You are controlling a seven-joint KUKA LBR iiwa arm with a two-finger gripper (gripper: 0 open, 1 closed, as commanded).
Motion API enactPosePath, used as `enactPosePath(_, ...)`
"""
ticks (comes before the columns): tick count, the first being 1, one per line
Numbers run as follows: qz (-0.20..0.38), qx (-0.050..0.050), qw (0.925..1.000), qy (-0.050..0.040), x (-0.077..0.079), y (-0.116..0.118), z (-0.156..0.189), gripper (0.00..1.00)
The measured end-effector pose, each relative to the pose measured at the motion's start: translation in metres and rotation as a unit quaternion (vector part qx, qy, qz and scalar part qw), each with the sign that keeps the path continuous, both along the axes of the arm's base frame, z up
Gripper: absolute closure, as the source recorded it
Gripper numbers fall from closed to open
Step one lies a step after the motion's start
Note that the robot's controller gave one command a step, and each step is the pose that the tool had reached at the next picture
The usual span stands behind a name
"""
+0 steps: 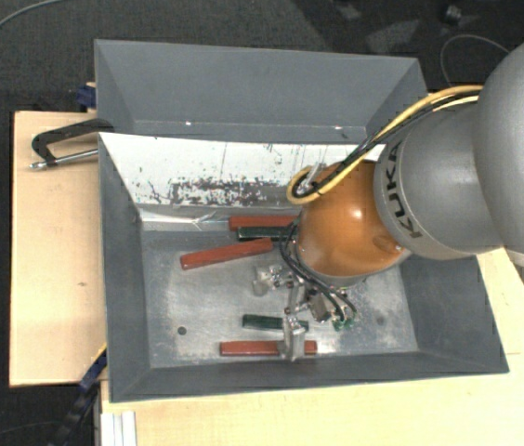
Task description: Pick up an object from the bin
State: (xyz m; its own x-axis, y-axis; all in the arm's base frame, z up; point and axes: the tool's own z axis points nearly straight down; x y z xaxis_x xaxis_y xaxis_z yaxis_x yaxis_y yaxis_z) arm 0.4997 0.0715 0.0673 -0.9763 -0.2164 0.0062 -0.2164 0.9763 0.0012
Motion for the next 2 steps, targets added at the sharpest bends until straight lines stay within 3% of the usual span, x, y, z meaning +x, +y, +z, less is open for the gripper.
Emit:
enactPosePath(1, -0.001, 0.001, 1.0000, -0.0040, 0.002, 0.000, 0.005, 1.00)
enactPosePath(2, 0.204, 0.001, 0.9789, -0.0098, 0.060, -0.004, 0.103, 1.00)
